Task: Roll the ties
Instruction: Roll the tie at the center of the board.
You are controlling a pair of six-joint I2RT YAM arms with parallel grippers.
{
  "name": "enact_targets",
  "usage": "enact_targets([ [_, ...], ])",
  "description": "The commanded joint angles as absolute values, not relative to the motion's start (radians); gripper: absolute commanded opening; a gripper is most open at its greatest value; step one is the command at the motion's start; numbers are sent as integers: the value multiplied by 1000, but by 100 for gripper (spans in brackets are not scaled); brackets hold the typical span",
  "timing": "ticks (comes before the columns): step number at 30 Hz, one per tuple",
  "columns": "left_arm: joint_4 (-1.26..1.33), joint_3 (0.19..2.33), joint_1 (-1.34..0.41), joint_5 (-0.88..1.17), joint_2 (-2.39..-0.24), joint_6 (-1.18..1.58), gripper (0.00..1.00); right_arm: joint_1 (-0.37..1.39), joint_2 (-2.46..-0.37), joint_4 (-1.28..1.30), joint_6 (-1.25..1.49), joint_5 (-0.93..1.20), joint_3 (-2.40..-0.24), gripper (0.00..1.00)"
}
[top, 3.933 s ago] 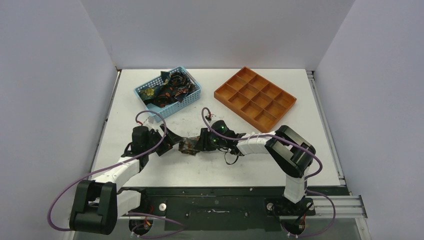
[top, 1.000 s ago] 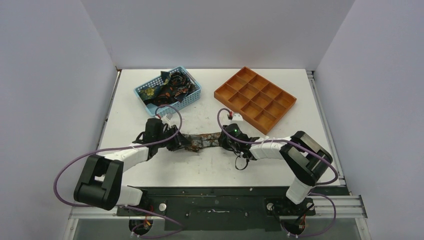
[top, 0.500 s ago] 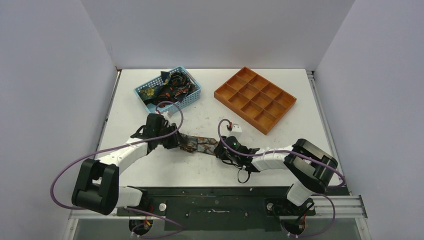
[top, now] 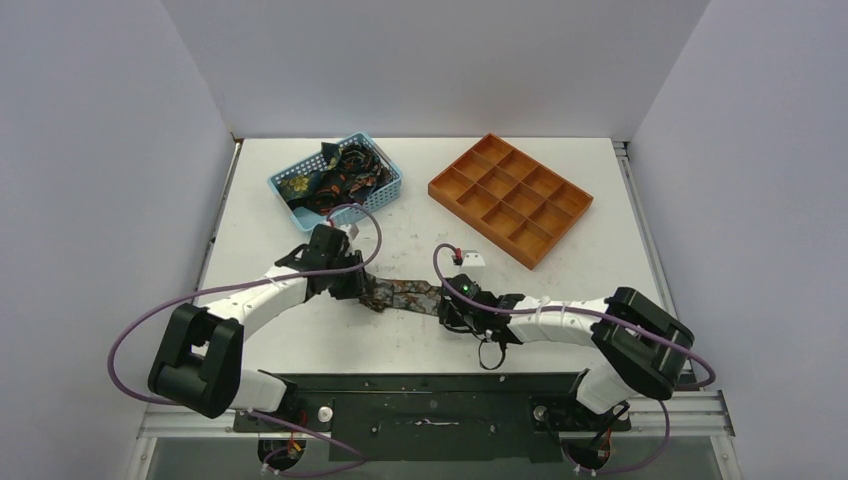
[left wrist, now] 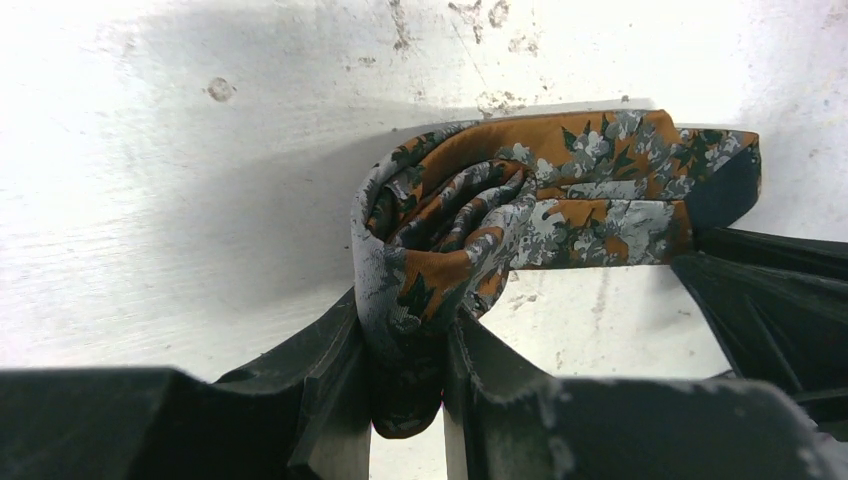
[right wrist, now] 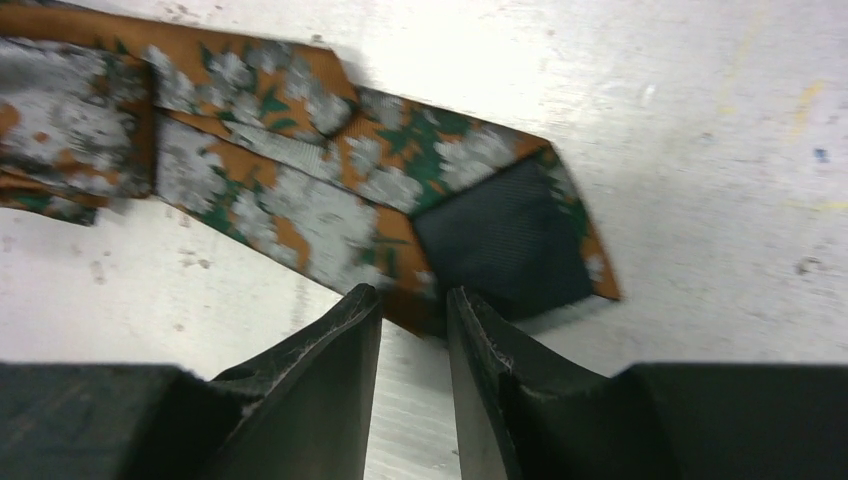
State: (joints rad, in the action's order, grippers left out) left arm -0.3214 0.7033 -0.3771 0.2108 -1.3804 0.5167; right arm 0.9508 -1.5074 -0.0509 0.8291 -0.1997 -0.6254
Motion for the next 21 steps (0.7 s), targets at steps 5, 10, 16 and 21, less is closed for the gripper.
enact_targets([
  [5,-504,840,-460,-103,-1406,436,0,951,-1443,99,755,-309,-690,32],
  [10,-630,926,-518,-276,-1474,446,0,951,-1376,94,788,-341,-641,32],
  [16,-778,1045,-612,-495,-1582,480,0,949,-1269,121,801,-388,-582,32],
  [21,-889,1115,-685,-647,-1659,521,0,942,-1200,144,808,-417,-548,32],
])
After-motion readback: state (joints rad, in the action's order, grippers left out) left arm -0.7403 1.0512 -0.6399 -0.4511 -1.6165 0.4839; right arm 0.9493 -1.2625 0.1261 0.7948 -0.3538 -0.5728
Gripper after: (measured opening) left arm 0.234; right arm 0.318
